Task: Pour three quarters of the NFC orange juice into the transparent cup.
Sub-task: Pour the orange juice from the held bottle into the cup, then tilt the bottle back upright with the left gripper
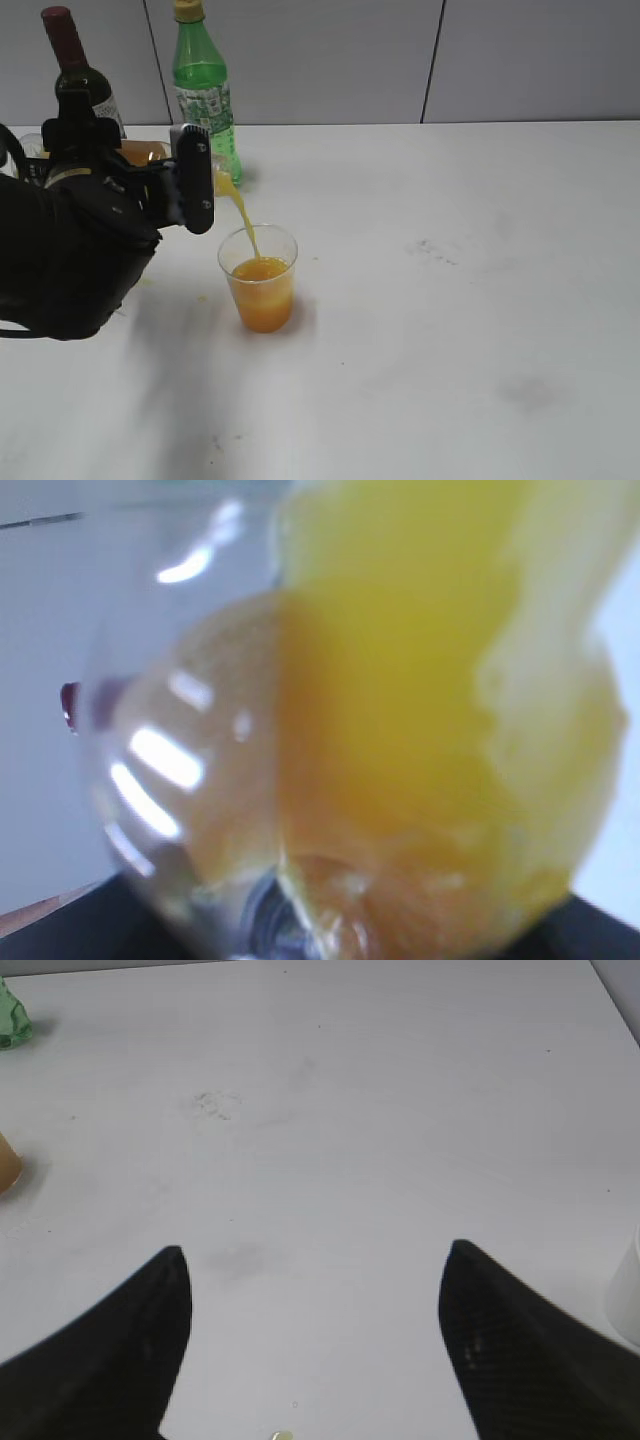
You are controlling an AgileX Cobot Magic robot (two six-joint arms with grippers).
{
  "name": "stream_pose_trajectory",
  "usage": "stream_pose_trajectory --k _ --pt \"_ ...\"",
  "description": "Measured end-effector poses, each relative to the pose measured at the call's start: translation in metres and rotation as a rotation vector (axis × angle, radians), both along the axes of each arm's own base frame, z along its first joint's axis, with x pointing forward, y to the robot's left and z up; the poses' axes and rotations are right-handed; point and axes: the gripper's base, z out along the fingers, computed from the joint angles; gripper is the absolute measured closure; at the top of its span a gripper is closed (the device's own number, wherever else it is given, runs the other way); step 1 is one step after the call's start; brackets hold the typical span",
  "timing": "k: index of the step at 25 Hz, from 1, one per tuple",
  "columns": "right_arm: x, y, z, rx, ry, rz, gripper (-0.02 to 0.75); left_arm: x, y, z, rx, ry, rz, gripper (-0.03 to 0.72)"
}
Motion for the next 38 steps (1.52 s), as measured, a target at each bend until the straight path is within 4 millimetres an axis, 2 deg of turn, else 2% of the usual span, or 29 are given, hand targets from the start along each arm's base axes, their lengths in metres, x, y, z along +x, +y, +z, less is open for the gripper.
stream_pose_trajectory --k 27,33,38 --pt "0.000 0.000 0.000 0.000 0.000 0.000 0.147 -0.001 -0.007 -0.002 -0.005 0.021 -0.063 0.211" --pt "0.000 0.000 0.000 0.000 0.000 0.000 0.147 -0.002 -0.007 -0.004 -0.041 0.039 -0.049 0.211" --pt "0.000 0.000 0.000 0.000 0.000 0.000 0.147 -0.002 -0.010 -0.007 -0.157 0.038 -0.038 0.211"
